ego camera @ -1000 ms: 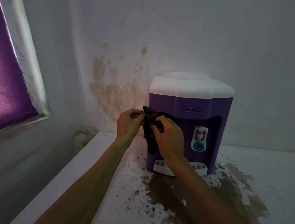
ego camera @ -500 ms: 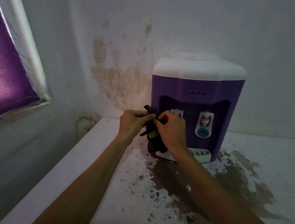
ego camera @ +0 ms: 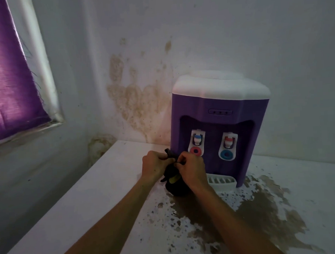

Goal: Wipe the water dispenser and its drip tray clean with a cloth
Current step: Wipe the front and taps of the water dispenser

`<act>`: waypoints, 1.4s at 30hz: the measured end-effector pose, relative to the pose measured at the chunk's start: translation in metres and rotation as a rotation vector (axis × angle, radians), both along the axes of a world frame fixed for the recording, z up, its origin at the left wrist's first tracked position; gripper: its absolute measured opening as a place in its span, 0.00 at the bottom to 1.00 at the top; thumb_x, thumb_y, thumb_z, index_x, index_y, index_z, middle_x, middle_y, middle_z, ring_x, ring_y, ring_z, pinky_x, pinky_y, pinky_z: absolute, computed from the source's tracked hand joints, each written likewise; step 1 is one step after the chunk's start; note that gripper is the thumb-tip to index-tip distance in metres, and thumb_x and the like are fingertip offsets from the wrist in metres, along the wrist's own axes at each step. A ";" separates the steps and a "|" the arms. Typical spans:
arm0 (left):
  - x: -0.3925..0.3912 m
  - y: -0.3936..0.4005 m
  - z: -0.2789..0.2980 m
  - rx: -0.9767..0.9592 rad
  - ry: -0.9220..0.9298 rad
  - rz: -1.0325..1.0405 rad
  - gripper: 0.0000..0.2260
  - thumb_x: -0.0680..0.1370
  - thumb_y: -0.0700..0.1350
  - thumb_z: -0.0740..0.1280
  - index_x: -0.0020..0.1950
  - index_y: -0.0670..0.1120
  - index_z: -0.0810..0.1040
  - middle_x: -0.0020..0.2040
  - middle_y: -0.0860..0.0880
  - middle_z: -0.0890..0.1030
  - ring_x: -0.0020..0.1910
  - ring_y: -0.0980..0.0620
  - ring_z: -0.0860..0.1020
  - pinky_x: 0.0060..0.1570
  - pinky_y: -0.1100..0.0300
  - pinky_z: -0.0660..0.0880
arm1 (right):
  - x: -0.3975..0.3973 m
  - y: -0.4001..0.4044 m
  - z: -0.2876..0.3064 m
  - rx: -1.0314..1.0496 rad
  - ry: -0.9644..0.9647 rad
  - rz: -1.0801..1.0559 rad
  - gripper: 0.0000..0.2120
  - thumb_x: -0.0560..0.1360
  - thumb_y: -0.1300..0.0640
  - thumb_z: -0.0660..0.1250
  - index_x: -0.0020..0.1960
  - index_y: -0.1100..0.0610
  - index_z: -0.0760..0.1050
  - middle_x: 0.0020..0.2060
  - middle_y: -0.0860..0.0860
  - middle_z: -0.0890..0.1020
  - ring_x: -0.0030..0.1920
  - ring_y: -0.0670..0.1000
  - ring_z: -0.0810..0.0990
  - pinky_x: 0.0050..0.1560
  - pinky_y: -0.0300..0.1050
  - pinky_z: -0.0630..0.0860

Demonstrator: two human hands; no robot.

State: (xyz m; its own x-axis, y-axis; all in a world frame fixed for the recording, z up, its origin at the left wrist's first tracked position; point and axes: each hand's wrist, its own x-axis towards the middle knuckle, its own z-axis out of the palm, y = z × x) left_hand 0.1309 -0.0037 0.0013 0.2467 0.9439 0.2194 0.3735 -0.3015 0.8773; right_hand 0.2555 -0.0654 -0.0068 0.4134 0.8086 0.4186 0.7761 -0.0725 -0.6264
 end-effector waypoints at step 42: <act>0.024 -0.009 0.094 0.531 -0.352 0.094 0.13 0.76 0.40 0.75 0.60 0.48 0.84 0.53 0.50 0.86 0.45 0.72 0.79 0.51 0.75 0.75 | 0.001 0.006 0.086 0.563 0.088 0.053 0.03 0.78 0.60 0.71 0.50 0.59 0.79 0.42 0.49 0.84 0.41 0.43 0.83 0.43 0.39 0.82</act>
